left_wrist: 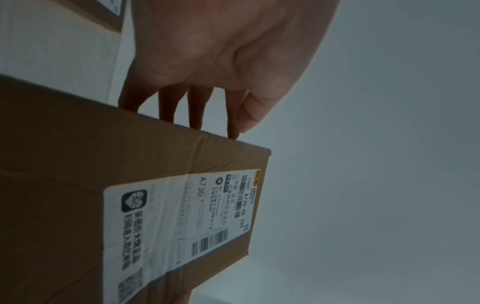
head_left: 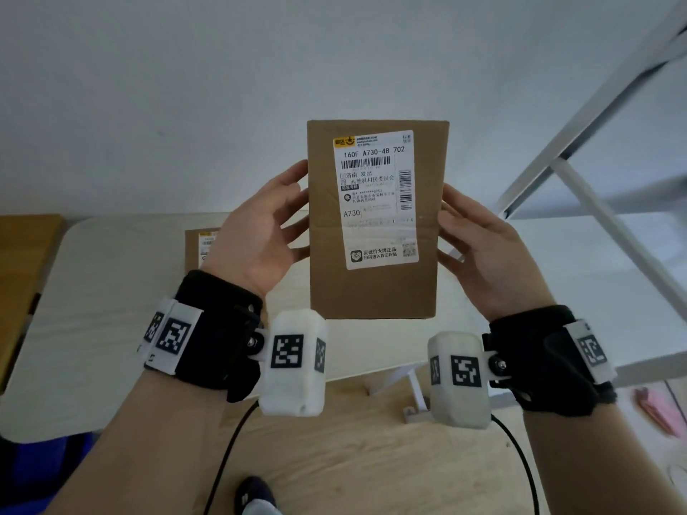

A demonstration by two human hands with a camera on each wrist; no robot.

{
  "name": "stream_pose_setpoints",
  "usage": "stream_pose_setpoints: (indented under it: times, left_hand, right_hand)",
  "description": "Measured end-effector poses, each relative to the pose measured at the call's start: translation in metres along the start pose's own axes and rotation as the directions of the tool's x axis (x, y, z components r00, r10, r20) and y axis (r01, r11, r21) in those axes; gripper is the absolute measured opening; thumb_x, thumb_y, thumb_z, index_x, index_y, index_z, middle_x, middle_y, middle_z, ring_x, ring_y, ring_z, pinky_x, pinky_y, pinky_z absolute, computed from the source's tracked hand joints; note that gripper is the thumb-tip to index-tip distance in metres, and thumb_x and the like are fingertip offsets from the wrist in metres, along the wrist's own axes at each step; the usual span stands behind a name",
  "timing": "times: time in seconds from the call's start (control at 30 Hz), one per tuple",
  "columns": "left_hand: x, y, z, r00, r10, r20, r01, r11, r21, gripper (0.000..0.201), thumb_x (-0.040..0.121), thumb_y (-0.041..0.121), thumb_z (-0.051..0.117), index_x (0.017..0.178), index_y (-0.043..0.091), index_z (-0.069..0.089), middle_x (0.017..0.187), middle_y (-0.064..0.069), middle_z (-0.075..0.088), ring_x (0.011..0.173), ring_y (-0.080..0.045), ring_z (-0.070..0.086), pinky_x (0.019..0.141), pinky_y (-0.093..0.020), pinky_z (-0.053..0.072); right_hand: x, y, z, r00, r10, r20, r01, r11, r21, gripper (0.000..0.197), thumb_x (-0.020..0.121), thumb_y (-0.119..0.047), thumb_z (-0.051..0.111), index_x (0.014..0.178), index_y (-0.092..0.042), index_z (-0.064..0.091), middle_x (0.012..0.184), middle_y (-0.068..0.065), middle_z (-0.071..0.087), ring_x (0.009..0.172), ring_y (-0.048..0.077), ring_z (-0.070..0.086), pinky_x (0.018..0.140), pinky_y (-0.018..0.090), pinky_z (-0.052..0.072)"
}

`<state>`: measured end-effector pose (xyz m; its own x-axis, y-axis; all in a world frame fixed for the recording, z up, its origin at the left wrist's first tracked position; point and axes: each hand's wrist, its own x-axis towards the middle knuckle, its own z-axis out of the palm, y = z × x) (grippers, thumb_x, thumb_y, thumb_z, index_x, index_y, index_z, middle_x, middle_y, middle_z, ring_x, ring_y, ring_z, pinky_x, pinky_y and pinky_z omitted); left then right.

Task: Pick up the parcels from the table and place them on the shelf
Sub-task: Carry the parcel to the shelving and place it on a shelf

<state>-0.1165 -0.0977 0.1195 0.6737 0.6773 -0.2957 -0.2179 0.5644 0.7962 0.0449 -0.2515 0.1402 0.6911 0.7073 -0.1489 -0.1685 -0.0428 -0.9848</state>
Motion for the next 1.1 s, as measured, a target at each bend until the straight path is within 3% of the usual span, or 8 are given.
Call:
stream_pose_setpoints:
  times: [0.07,0.2,0.3,0.4,0.6,0.77,0.9,1.1]
  left_hand:
    - [-0.009,-0.004,0.016,1.0,0.014,0.021,-0.015,1.0,0.024,0.034,0.092,0.02,0.052,0.122,0.031,0.065,0.088,0.007,0.072,0.093,-0.018,0.063,0.067,-0.034,0.052]
    - [-0.04,-0.017,0.059,0.994,0.073,0.086,-0.081,0.993,0.089,0.037,0.093,0.019,0.048,0.125,0.032,0.064,0.097,0.006,0.07,0.101,-0.02,0.061,0.076,-0.036,0.051]
    - [-0.071,-0.031,0.098,0.982,0.114,0.152,-0.135,0.981,0.142,0.04,0.094,0.019,0.047,0.129,0.034,0.061,0.103,0.007,0.068,0.103,-0.02,0.059,0.079,-0.035,0.049]
    - [-0.111,-0.051,0.141,0.962,0.146,0.231,-0.188,0.967,0.171,0.042,0.094,0.02,0.047,0.13,0.036,0.059,0.104,0.008,0.067,0.103,-0.019,0.058,0.08,-0.035,0.048]
    - [-0.199,-0.098,0.232,0.887,0.206,0.413,-0.309,0.93,0.2,0.044,0.093,0.019,0.047,0.132,0.038,0.057,0.101,0.012,0.068,0.094,-0.014,0.061,0.075,-0.029,0.049]
    - [-0.248,-0.145,0.311,0.803,0.185,0.566,-0.361,0.907,0.216,0.046,0.095,0.016,0.044,0.136,0.036,0.054,0.111,0.01,0.066,0.094,-0.012,0.059,0.078,-0.027,0.048]
    - [-0.269,-0.178,0.382,0.747,0.145,0.649,-0.379,0.895,0.236,0.046,0.096,0.014,0.044,0.138,0.033,0.051,0.103,0.015,0.069,0.083,-0.005,0.063,0.075,-0.023,0.049]
    - [-0.265,-0.213,0.487,0.698,0.088,0.711,-0.4,0.871,0.285,0.05,0.095,0.011,0.045,0.139,0.033,0.05,0.112,0.007,0.068,0.097,-0.015,0.06,0.086,-0.032,0.049]
  right_hand:
    - [-0.014,-0.005,-0.016,0.999,-0.037,0.002,0.037,0.999,-0.01,0.04,0.093,-0.006,0.054,0.129,-0.02,0.062,0.122,-0.007,0.071,0.103,0.007,0.065,0.082,0.026,0.048]
    - [-0.052,-0.02,-0.059,0.99,-0.136,0.024,0.137,0.99,-0.02,0.039,0.094,-0.006,0.052,0.127,-0.024,0.062,0.121,-0.011,0.07,0.106,0.003,0.065,0.089,0.027,0.048]
    - [-0.088,-0.031,-0.1,0.978,-0.209,0.017,0.21,0.978,-0.016,0.041,0.094,-0.008,0.052,0.132,-0.023,0.06,0.128,-0.01,0.067,0.119,0.009,0.061,0.102,0.035,0.045]
    - [-0.133,-0.043,-0.147,0.957,-0.291,0.01,0.291,0.957,0.017,0.045,0.094,-0.003,0.049,0.137,-0.017,0.055,0.133,-0.004,0.064,0.125,0.015,0.058,0.101,0.035,0.047]
    - [-0.235,-0.061,-0.247,0.895,-0.444,-0.049,0.446,0.894,0.05,0.047,0.095,0.003,0.045,0.139,-0.012,0.051,0.134,0.0,0.063,0.118,0.011,0.063,0.086,0.026,0.051]
    - [-0.305,-0.072,-0.331,0.862,-0.477,-0.172,0.489,0.872,0.033,0.044,0.096,-0.003,0.045,0.137,-0.016,0.053,0.136,0.0,0.062,0.126,0.017,0.057,0.097,0.033,0.048]
    - [-0.341,-0.083,-0.393,0.806,-0.474,-0.356,0.514,0.858,0.022,0.026,0.095,-0.009,0.051,0.12,-0.014,0.056,0.123,0.008,0.067,0.103,0.015,0.064,0.085,0.031,0.05]
    - [-0.348,-0.112,-0.468,0.684,-0.49,-0.541,0.58,0.815,-0.005,0.018,0.095,-0.018,0.054,0.112,-0.017,0.061,0.093,-0.007,0.069,0.077,0.004,0.062,0.064,0.017,0.049]
